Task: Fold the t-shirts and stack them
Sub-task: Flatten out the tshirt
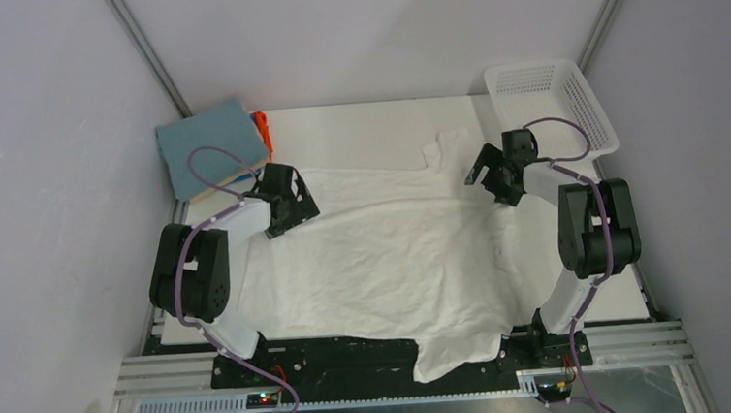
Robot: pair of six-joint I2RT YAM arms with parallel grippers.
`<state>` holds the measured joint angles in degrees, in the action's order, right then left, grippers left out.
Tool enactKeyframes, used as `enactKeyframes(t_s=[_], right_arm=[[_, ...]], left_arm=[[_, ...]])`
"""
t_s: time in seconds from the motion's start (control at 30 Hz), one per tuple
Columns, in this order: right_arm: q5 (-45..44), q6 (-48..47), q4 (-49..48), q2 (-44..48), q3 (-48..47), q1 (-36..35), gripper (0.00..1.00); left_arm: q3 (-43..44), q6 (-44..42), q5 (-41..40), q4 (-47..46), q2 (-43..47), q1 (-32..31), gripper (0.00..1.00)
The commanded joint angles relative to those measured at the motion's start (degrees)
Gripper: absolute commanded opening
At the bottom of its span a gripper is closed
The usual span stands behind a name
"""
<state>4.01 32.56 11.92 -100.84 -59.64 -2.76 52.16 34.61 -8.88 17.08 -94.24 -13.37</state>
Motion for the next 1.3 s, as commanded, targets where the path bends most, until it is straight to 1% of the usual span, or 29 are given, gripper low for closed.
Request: enactKeyframes(t_s=[0.0,0.07,0.23,0.4,0.53,0.67,0.77,0.87,0.93,0.97,1.0,1.03,1.07,1.1,1.13,1.17,1.2,1.23,1.27], right_arm=[[-1.99,-0.87,1.09,-4.20,-3.81,0.13,1.00],[-2.13,-1.65,1.79,-6.59,-6.71,-0.03,0.99],[-3.02,-3.61,4.81,-12.73,-17.71,0.22,1.00],[-3.18,-5.99,12.15,-21.29,-33.06,-0.19,0.99],[-3.91,-7.03,12.73,-23.36,-37.98,-0.44,0.99],[-4.01,-9.26,13.37,-21.67,-39.93,-0.92,0.99],[-3.90,-14.12,12.81,-17.51,-39.18,-2.51,0.99],[-2.86,-18.88,13.39,-13.17,-38.57,-4.73,0.99],[-3.47,-21.28,15.06,-9.19,-37.40,-7.06,0.99],[-5.15,-22.02,15.74,-5.82,-35.13,-8.96,0.99],[-6.47,-22.02,16.06,-3.91,-33.63,-9.91,0.99],[-8.62,-21.35,16.19,-0.01,-29.62,-11.94,0.99],[-9.35,-20.85,15.98,2.16,-27.31,-12.98,0.99],[-10.16,-19.50,15.73,6.18,-22.13,-15.01,0.99],[-10.20,-18.82,15.79,8.20,-19.52,-15.92,0.99],[-10.52,-17.34,16.52,12.35,-15.13,-18.01,0.99],[-11.00,-16.56,17.33,13.79,-13.03,-19.18,1.00],[-12.33,-15.02,18.77,16.92,-9.35,-21.79,1.00],[-13.44,-14.34,19.51,18.40,-7.64,-25.52,0.99]], left_arm=[[4.06,0.77,1.60,-1.46,-3.40,0.10,1.00],[6.04,0.85,3.17,-1.46,-5.57,0.52,1.00],[12.50,1.05,6.27,-1.37,-11.56,1.77,1.00],[17.87,1.80,7.65,-1.27,-15.37,2.16,1.00],[21.43,1.87,6.69,-1.10,-16.25,2.16,1.00],[22.01,1.09,6.12,-0.25,-14.23,2.19,1.00],[21.74,0.38,5.68,0.61,-10.81,2.20,1.00],[20.80,-0.37,5.34,2.22,-4.04,2.14,1.00],[18.62,-0.49,5.03,2.83,1.17,2.01,1.00],[17.60,-0.26,4.71,3.07,5.01,1.76,1.00],[15.00,-0.08,3.78,3.51,7.08,1.59,1.00],[13.41,0.30,3.21,3.76,11.32,1.30,1.00],[9.76,0.60,1.91,4.26,13.32,1.18,1.00],[7.85,1.33,1.22,4.62,17.51,0.96,1.00],[3.62,1.68,0.11,5.28,19.58,0.92,1.00],[1.39,2.54,-0.55,5.84,24.00,0.85,1.00],[-2.76,3.04,-2.07,7.13,26.03,0.81,1.00],[-4.96,4.31,-2.79,7.99,30.45,0.80,1.00],[-9.05,5.15,-4.58,9.95,32.50,0.80,1.00]])
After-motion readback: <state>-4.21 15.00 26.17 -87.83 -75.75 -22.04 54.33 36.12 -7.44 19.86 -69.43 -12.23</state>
